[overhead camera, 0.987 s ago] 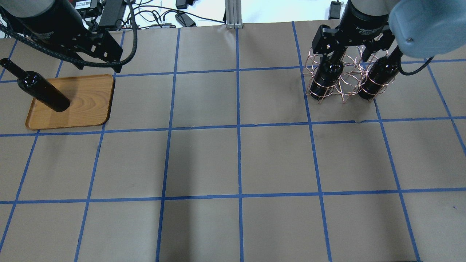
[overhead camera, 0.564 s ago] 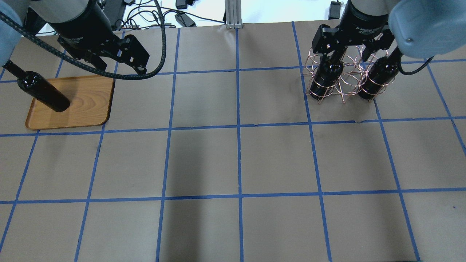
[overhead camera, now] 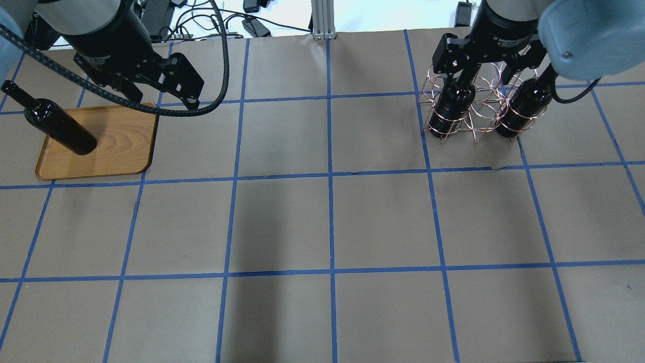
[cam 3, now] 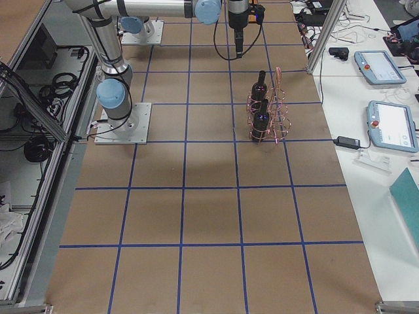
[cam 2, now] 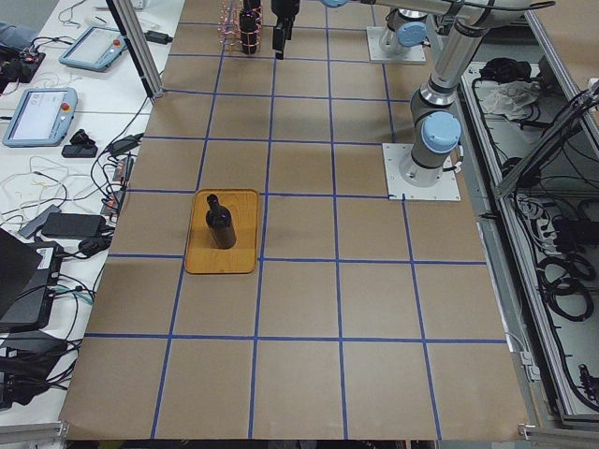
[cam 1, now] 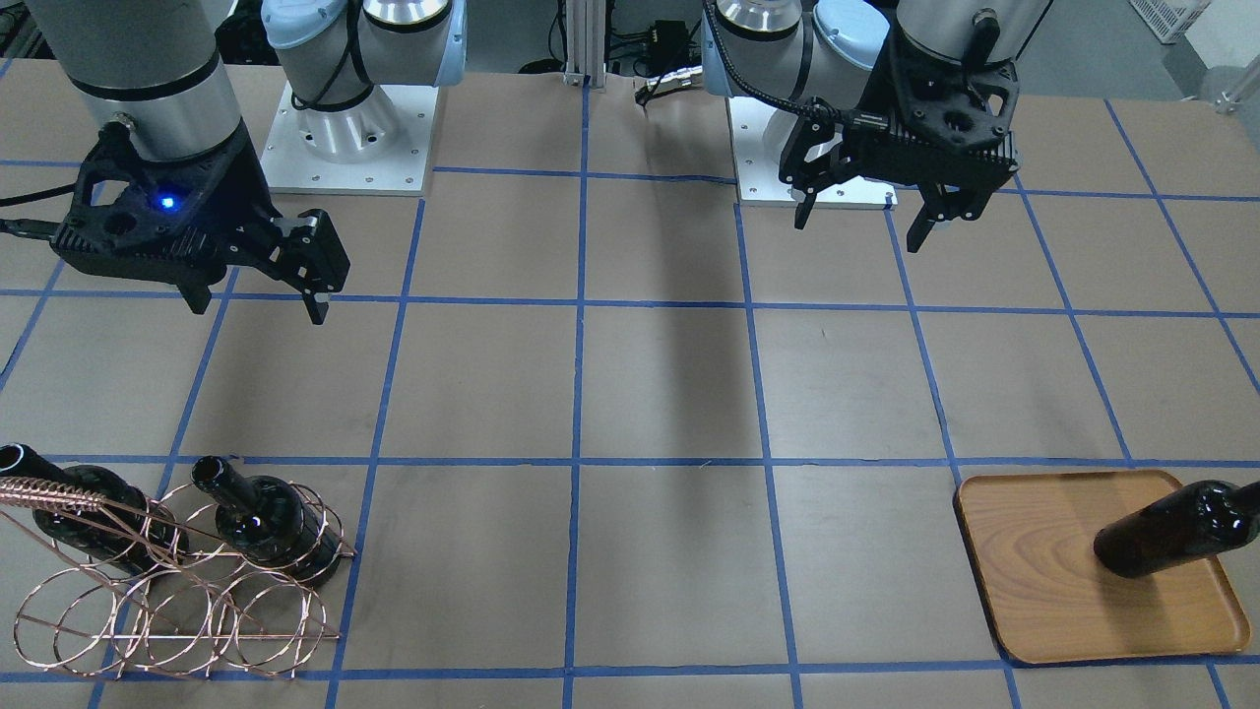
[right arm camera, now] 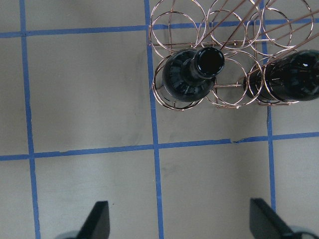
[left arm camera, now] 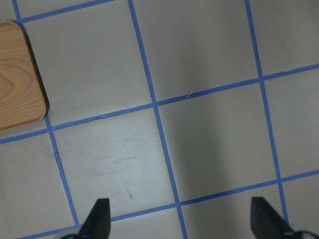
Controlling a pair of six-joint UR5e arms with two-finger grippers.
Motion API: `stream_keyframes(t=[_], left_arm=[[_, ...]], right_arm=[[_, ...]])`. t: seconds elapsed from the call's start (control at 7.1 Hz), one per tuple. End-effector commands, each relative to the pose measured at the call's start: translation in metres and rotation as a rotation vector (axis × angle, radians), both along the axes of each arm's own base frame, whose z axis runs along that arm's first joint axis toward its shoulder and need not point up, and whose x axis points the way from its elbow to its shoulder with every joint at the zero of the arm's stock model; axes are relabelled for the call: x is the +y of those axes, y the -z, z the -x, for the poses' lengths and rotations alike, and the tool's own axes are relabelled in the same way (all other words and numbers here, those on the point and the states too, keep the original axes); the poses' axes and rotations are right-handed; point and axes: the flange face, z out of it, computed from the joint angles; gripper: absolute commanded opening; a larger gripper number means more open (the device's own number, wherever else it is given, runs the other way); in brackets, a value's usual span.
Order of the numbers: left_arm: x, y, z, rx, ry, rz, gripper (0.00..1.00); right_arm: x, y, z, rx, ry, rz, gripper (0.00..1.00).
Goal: Take wine from basket and place on tray
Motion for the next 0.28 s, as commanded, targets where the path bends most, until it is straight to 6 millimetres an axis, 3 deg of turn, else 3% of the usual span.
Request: stream_keyframes(t=[0.0, 0.14], left_arm=[[-0.0012, 0.0008, -0.0003, -0.003, -0.002, -0.002, 1.0], [-0.0023, 0.0023, -0.0002, -0.004, -0.002, -0.005, 1.0]], right_arm=[[-0.0004, -0.0007, 0.0001, -0.001, 0.0, 0.006, 1.0], [-0.0001, -0.0004, 0.0001, 0.0, -0.001, 0.002, 1.0]])
